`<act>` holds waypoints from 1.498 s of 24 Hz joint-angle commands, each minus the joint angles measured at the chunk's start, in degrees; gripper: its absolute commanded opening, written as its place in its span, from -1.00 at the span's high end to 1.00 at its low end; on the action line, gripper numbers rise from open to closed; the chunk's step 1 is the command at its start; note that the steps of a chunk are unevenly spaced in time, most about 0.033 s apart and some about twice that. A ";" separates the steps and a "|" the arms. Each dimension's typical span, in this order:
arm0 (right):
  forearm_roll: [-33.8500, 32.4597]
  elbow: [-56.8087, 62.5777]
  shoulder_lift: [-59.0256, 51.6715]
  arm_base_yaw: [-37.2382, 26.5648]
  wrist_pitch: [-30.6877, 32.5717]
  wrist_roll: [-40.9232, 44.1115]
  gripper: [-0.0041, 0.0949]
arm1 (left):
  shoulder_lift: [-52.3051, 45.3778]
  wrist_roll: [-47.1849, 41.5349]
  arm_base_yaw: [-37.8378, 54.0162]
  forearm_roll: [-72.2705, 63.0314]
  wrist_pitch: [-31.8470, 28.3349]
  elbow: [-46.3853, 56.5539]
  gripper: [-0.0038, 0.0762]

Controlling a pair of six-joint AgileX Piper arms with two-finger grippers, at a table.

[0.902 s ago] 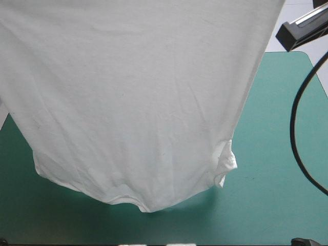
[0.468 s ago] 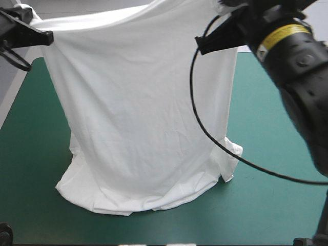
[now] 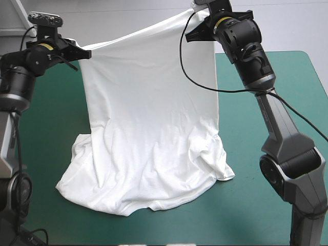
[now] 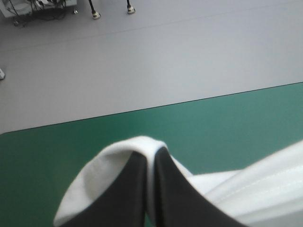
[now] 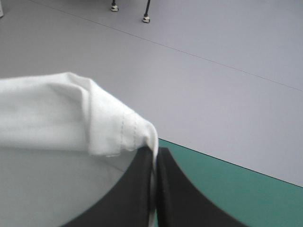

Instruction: Fold the cloth

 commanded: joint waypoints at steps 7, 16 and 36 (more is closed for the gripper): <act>6.42 -1.20 9.89 -10.14 -17.73 1.87 0.96 | 13.70 -0.20 -0.10 -1.70 -16.41 -6.05 0.93; 17.43 -1.20 17.92 -13.07 -20.23 0.74 -0.47 | 23.14 -0.20 -0.10 -6.18 -20.69 -6.05 -0.48; 28.60 51.01 -31.75 -13.22 12.38 -3.69 -0.43 | -18.81 -12.39 -0.06 11.21 37.64 15.56 -0.59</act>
